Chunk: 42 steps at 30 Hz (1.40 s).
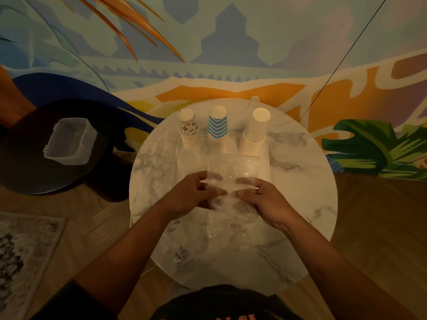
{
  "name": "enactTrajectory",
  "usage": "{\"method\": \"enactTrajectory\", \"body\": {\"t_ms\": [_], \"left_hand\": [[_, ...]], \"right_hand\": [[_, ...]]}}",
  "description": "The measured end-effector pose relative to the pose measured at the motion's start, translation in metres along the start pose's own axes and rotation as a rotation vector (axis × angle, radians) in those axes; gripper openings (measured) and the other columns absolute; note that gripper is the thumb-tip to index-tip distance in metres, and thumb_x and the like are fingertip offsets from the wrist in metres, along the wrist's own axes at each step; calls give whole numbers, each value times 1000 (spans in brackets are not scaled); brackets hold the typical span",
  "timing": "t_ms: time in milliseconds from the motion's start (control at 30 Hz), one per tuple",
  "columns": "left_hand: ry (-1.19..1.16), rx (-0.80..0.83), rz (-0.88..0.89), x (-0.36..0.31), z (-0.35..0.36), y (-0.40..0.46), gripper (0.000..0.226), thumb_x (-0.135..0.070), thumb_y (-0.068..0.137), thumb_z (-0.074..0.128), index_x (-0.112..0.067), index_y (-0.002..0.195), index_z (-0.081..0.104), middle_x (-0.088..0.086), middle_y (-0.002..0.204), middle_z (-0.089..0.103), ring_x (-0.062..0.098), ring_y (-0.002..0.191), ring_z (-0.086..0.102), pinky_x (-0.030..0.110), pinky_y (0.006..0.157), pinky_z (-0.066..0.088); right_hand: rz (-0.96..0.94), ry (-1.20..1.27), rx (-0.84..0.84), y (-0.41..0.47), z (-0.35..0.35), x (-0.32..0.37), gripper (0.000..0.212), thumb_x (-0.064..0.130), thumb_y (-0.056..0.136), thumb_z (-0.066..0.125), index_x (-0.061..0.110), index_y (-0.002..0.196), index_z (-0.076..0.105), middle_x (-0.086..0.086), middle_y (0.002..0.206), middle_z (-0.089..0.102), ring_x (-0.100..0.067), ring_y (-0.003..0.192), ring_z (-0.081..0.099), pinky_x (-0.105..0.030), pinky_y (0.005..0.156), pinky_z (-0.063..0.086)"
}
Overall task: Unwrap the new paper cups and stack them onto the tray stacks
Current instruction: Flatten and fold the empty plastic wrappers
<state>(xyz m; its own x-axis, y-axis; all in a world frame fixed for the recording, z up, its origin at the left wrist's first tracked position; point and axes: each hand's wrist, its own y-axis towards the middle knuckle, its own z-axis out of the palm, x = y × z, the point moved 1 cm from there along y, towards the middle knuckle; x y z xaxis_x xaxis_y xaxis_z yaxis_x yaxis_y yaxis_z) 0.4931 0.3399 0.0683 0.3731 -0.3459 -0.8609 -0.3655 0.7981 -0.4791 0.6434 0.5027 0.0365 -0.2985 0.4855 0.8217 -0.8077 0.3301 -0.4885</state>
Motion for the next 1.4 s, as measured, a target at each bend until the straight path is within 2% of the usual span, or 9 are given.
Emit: {"method": "enactTrajectory", "body": {"t_ms": [233,433,600,767,867,967,1100,1233,1400], "left_hand": [[-150,130,-79,-1,-12,0,46,5,92,60,-16,133,60,18,122,71,29,100,72,37,81,62],[-209,135,-77,0,-16,2,44,-3,89,61,-15,132,60,16,128,69,33,111,68,38,77,63],[-275,96,-8,-7,-22,-3,53,21,89,44,-15,120,70,13,116,74,27,84,76,31,64,63],[51,97,89,-13,-26,-4,46,23,90,49,-10,102,80,5,119,74,23,107,72,32,74,62],[338,120,144,-21,-26,-6,50,27,84,48,-8,103,78,-7,126,71,8,117,65,27,80,59],[385,106,147,-21,-20,-5,51,26,85,45,-7,107,78,-8,126,71,6,116,65,29,84,60],[-56,46,16,-7,-17,-4,49,3,91,40,-12,131,64,8,130,69,31,123,63,53,103,49],[-151,-99,-144,19,1,-2,62,-47,86,60,-25,143,49,8,134,65,33,115,66,48,95,55],[13,-330,-128,44,27,8,64,-26,95,70,-21,150,36,6,124,66,20,102,71,40,83,62]], "right_hand": [[-9,251,47,-4,1,6,37,-7,93,56,7,127,61,-18,124,70,-24,107,71,-37,76,62],[10,270,215,-2,-12,10,60,36,91,72,20,146,51,-43,142,42,-32,115,64,-50,86,60],[-58,125,78,0,-14,14,34,-15,89,54,7,108,71,-12,104,74,-20,73,73,-39,71,62],[22,178,60,1,-12,21,24,9,100,51,8,115,70,-17,123,70,-30,106,70,-43,82,60],[192,234,174,2,-15,23,59,54,97,49,10,135,60,-17,134,64,-32,119,63,-52,98,50],[176,-96,241,0,-10,12,56,34,88,76,18,139,58,-13,119,71,-21,99,69,-35,77,58],[23,-286,126,5,-5,4,56,8,83,81,20,133,58,-4,89,69,-12,75,64,-25,69,51],[-118,-426,-36,10,-7,-1,54,12,83,82,27,130,60,-3,87,59,-9,76,60,-23,78,53],[-165,-358,-203,11,5,-22,51,33,88,78,33,133,55,-1,118,69,-13,102,70,-34,93,57]]}}
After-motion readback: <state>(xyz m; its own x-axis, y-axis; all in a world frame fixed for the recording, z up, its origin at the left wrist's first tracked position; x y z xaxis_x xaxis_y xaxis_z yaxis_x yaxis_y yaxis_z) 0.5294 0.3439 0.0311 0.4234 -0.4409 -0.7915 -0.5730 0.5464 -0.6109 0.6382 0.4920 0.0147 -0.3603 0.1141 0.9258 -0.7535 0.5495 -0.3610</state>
